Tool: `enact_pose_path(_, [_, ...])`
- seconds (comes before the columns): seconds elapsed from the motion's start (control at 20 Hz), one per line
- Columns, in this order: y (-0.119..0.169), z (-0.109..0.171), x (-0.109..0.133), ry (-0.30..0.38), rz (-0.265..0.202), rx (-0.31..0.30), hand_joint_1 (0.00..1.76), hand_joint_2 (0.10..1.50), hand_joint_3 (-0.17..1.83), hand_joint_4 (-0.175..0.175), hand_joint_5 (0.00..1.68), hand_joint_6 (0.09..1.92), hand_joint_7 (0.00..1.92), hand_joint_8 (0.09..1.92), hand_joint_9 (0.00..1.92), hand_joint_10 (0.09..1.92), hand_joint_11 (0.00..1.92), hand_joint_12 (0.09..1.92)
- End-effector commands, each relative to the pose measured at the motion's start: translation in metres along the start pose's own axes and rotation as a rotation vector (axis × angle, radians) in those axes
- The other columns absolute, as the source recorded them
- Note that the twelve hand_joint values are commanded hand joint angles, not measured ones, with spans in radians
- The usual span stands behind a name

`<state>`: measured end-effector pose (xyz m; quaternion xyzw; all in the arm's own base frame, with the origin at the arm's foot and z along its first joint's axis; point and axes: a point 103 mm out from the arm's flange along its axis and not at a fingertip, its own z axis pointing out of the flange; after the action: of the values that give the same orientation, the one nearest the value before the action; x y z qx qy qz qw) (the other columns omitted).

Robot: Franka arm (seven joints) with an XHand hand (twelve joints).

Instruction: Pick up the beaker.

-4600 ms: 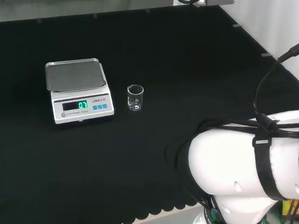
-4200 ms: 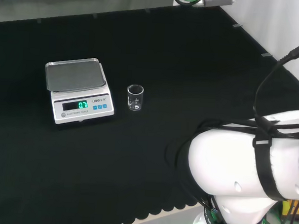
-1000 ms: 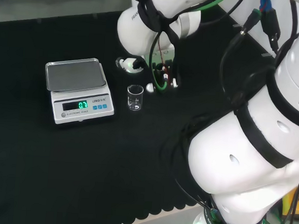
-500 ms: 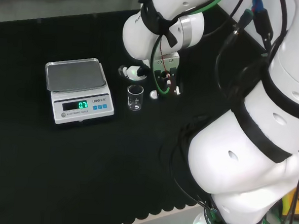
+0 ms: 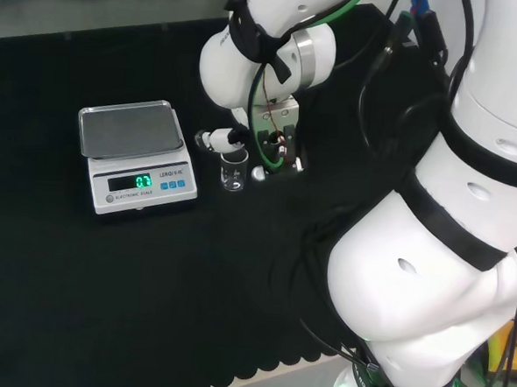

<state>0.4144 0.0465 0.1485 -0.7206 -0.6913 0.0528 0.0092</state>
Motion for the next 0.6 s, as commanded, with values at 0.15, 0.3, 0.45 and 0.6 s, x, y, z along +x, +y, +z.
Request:
enact_pose_path(0.15, [0.011,0.03,-0.01,-0.001,0.017,0.093,0.29,0.91,0.23,-0.044,0.22,0.09,0.02,0.83,0.23,0.91,0.17,1.52])
enact_pose_path(0.3, [0.011,0.033,-0.016,-0.001,0.023,0.1,0.29,0.91,0.23,-0.044,0.22,0.09,0.02,0.83,0.23,0.91,0.17,1.52])
enact_pose_path(0.45, [0.011,0.038,-0.023,0.008,0.037,0.107,0.29,0.91,0.23,-0.044,0.22,0.09,0.02,0.83,0.23,0.91,0.17,1.52])
enact_pose_path(0.6, [0.011,0.043,-0.026,0.019,0.039,0.111,0.29,0.91,0.23,-0.044,0.22,0.09,0.02,0.83,0.23,0.91,0.17,1.52])
